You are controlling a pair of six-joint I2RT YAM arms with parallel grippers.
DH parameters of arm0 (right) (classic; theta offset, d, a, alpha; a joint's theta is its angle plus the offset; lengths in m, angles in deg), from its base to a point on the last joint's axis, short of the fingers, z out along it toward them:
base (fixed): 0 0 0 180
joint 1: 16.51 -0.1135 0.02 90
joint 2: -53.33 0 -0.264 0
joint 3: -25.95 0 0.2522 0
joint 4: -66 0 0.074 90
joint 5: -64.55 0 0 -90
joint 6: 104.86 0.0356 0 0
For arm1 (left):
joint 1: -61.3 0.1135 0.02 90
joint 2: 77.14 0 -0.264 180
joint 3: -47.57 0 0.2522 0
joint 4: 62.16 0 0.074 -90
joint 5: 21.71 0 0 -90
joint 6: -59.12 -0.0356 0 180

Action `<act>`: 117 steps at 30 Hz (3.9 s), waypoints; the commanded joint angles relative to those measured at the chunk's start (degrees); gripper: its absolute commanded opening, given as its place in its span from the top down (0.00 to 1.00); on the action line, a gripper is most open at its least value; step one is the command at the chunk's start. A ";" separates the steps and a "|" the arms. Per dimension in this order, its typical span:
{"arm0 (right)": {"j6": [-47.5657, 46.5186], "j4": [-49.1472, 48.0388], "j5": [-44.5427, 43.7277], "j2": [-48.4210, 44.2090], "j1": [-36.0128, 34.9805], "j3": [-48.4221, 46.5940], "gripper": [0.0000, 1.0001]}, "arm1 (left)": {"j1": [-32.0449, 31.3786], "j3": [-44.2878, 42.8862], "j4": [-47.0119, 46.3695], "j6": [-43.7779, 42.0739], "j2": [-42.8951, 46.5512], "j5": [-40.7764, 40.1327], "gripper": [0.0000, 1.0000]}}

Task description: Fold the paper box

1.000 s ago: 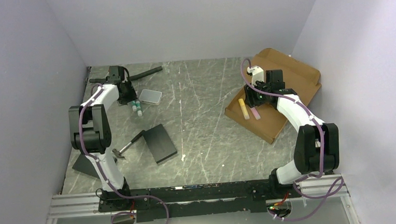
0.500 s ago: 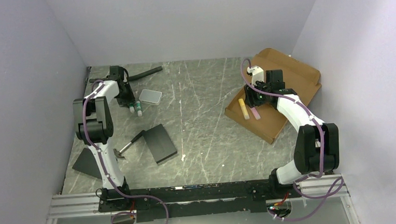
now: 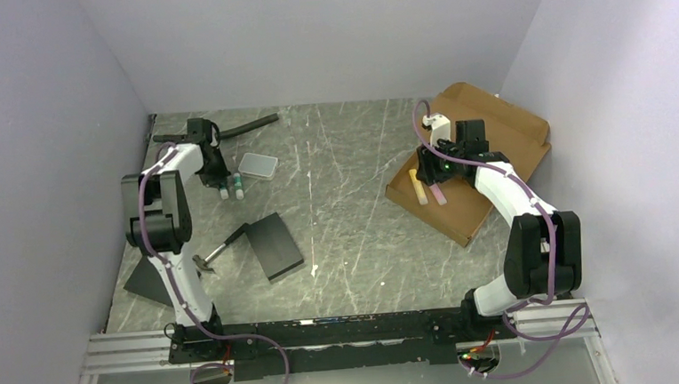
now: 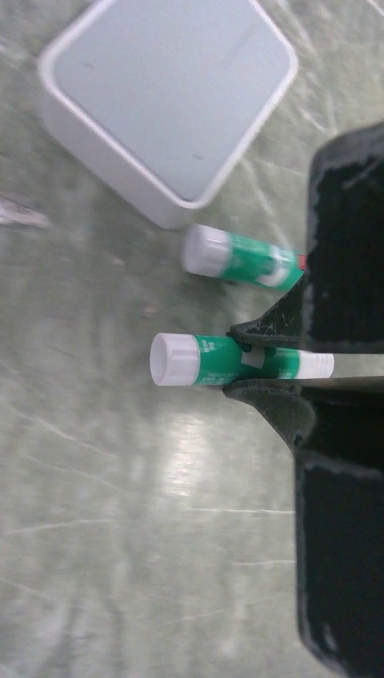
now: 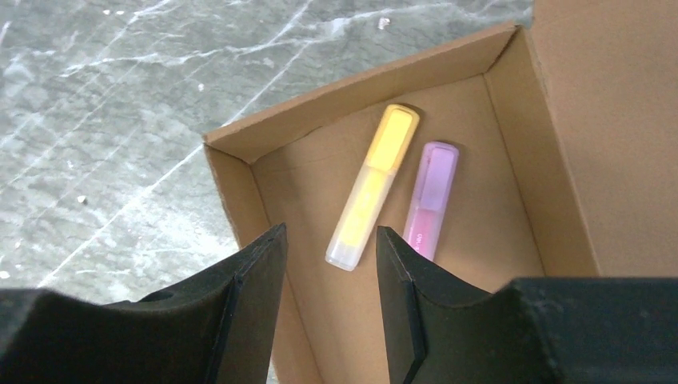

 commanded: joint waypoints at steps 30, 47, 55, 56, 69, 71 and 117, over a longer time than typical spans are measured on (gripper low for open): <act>-1.02 -25.06 52.34 -17.76 -4.59 19.01 0.21 | -30.07 56.91 -73.70 28.53 52.53 22.27 1.00; 46.98 -53.06 48.05 -9.30 -9.74 20.79 0.13 | -46.96 43.93 -81.97 25.13 32.59 11.27 1.00; 47.09 -49.56 43.81 -8.14 -9.79 20.12 0.31 | -49.06 42.06 -85.52 26.28 28.73 10.55 1.00; 46.69 -48.96 43.25 -8.00 -9.91 20.07 0.33 | -49.20 41.89 -85.35 26.18 28.69 10.56 1.00; 43.10 -47.47 40.93 -7.90 -10.10 20.02 0.67 | -50.76 40.14 -85.28 27.67 27.26 11.43 0.92; 42.18 -47.16 41.26 -7.81 -10.19 19.73 0.84 | -50.98 39.65 -84.41 27.40 27.42 11.32 0.86; -14.30 4.70 11.36 -7.73 4.49 1.42 0.97 | -50.34 49.80 -17.54 18.76 66.39 -32.06 0.01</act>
